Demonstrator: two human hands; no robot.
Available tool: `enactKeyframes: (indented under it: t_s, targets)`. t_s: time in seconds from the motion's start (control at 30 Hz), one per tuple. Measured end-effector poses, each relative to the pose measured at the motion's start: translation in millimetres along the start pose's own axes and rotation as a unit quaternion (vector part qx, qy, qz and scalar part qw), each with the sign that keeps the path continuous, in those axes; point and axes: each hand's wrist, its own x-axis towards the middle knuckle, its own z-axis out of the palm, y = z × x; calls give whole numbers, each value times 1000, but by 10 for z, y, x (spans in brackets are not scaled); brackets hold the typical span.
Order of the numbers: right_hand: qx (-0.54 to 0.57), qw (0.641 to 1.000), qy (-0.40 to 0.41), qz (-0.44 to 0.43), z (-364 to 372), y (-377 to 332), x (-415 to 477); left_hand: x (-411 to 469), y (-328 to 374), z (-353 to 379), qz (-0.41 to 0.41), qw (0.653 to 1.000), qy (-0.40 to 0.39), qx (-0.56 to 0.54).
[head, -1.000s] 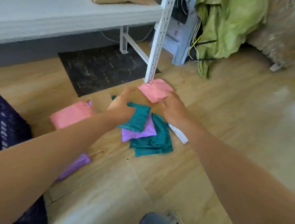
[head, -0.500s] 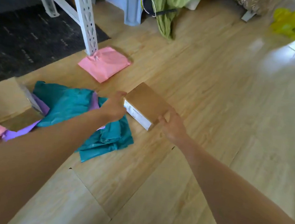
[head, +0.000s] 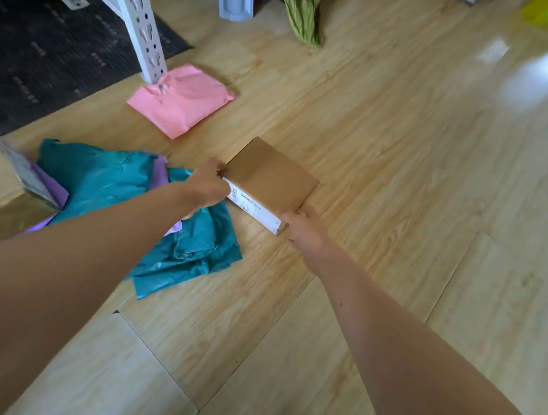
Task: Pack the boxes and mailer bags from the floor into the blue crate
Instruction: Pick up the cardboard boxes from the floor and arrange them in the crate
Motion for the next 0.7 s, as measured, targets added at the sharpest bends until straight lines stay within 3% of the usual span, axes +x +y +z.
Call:
enactKeyframes:
  t_s: [0.17,0.37,0.57,0.7]
  targets:
    - [59,998,-5,10,34,6,18,-216,96,72,-3,997,-11,-75]
    - [82,995,58,-5,-21,-95,-127,-462,226,-3,-29,993,-22,-114]
    - [92,989,84,-79,92,-649,-441,-897,386,-491,5,977,34,-211]
    - [90,987,45,-126,533,-1096,-768,-1414,320,-1066,42,959,105,-259]
